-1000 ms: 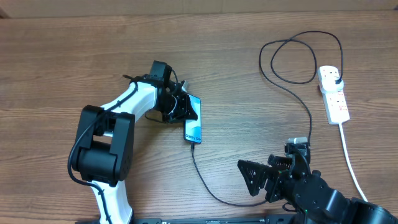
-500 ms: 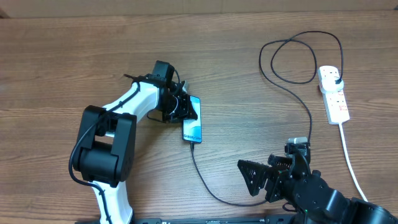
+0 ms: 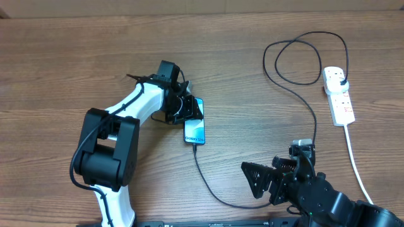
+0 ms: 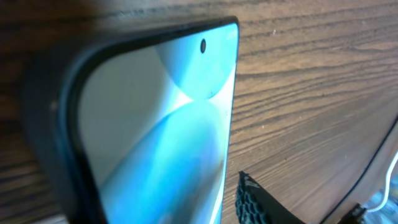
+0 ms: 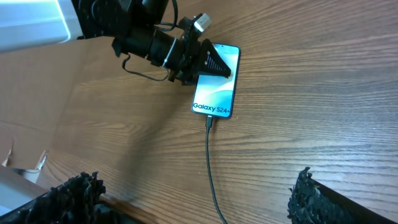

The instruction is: Plug charger to phone and switch on socket

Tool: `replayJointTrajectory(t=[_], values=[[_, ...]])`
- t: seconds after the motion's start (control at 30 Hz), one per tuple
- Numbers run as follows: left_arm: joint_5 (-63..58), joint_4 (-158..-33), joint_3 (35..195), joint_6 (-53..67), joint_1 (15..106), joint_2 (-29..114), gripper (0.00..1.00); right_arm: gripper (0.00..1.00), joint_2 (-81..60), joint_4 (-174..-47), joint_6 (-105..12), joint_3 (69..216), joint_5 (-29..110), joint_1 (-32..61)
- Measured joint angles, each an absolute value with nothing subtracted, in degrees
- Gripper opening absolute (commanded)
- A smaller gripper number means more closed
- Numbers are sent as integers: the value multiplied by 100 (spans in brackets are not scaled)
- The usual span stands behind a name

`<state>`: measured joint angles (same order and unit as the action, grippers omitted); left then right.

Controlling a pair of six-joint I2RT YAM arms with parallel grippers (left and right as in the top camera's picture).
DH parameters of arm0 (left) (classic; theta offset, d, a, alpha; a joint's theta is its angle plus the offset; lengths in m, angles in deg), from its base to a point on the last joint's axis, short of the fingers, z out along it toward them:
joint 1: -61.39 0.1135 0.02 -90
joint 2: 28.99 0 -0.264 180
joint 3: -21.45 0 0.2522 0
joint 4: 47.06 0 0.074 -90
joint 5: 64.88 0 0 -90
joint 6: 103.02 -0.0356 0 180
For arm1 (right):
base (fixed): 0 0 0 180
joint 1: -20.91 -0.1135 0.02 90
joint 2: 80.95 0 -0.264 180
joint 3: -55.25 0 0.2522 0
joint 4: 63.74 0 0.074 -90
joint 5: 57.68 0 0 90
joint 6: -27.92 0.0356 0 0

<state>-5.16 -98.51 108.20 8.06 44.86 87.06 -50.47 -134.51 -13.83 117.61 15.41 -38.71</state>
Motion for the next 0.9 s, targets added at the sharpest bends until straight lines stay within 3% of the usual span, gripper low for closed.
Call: replayJointTrajectory(t=[0.3, 0.9], values=[[-267, -9902, 10883, 806, 4486, 8669, 57, 100, -5047, -13454, -1383, 11761, 1537, -3871], [-44, -9952, 10901, 806, 4486, 8623, 61, 100, -5047, -13449, -1380, 11761, 1534, -3871]])
